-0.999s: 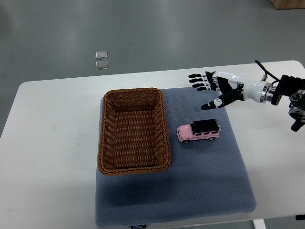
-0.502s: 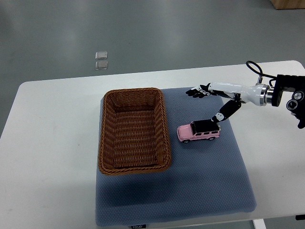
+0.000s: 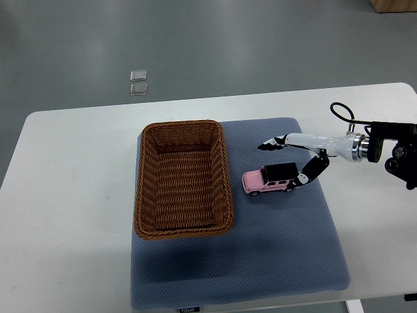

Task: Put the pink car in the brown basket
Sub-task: 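Reach the right hand down over the pink toy car, then close the right hand fingers around the pink car and lift it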

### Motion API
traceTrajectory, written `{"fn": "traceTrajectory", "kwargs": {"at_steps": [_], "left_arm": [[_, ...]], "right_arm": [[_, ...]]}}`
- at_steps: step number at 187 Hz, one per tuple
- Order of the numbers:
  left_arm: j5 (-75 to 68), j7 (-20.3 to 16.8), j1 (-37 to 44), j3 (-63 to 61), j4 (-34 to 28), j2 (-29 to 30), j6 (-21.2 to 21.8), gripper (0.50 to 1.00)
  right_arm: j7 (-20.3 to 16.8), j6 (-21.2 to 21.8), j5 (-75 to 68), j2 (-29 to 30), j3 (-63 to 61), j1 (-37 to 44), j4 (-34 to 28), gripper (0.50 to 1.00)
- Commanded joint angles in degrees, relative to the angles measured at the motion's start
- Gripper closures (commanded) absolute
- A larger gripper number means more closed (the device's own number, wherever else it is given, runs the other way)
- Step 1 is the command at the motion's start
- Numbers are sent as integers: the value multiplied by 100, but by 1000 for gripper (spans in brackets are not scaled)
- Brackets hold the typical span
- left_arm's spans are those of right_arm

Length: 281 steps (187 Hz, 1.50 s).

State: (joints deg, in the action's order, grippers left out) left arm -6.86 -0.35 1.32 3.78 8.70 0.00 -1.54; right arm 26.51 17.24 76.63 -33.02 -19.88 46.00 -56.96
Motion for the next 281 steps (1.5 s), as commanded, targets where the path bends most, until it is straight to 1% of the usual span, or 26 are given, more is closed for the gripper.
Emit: {"fn": "traceTrajectory", "kwargs": {"at_steps": [1,22,49,60,87,93,94,96,97,105,160,179,186,187,188,193,196,222,234,239,244,281], "left_arm": [[0,0,0,0,0,0,-4,500],[0,0,0,0,0,0,-4,500],[0,0,0,0,0,0,-4,500],[0,0,0,0,0,0,-4,500],[0,0,0,0,0,0,-4,500],[0,0,0,0,0,0,5,500],[0,0,0,0,0,0,-4,500],[0,0,0,0,0,0,-4,500],[0,0,0,0,0,0,-4,500],[0,0,0,0,0,0,-4,500],[0,0,0,0,0,0,-4,500],[0,0,0,0,0,0,-4,500],[0,0,0,0,0,0,5,500],[0,0,0,0,0,0,5,500],[0,0,0,0,0,0,-4,500],[0,0,0,0,0,0,-4,500],[0,0,0,0,0,0,-4,500],[0,0,0,0,0,0,-4,500],[0,0,0,0,0,0,5,500],[0,0,0,0,0,0,5,500],[0,0,0,0,0,0,5,500],[0,0,0,0,0,0,5,500]], "right_arm": [[-6,-107,54,41,11,-74,1,574],[-6,-379,107,59,160,-109,18,576],[-6,-888,116,59,441,-109,88,583],[-6,-1012,116,59,468,-109,97,583],[-6,-1065,116,94,468,-109,106,599],[-6,-1056,116,94,468,-109,115,617],[-6,-1056,116,94,468,-109,115,630],[-6,-1056,116,94,468,-109,115,630],[-6,-1056,116,94,468,-109,115,640],[-6,-1056,116,94,476,-109,115,662],[-6,-1012,107,94,547,-65,106,709],[-6,-1012,116,94,547,-74,106,758],[-6,-1012,116,94,547,-83,106,799],[-6,-1012,116,94,547,-83,106,799],[-6,-1012,116,94,547,-83,106,811],[-6,-1012,116,94,547,-83,106,832],[3,-1012,116,94,547,-83,106,854],[12,-1012,116,94,547,-83,106,955],[21,-1012,116,85,547,-74,106,969],[21,-1012,116,85,547,-74,106,991],[21,-1012,116,85,547,-65,106,1000],[38,-1012,54,76,512,-30,106,1000]]}}
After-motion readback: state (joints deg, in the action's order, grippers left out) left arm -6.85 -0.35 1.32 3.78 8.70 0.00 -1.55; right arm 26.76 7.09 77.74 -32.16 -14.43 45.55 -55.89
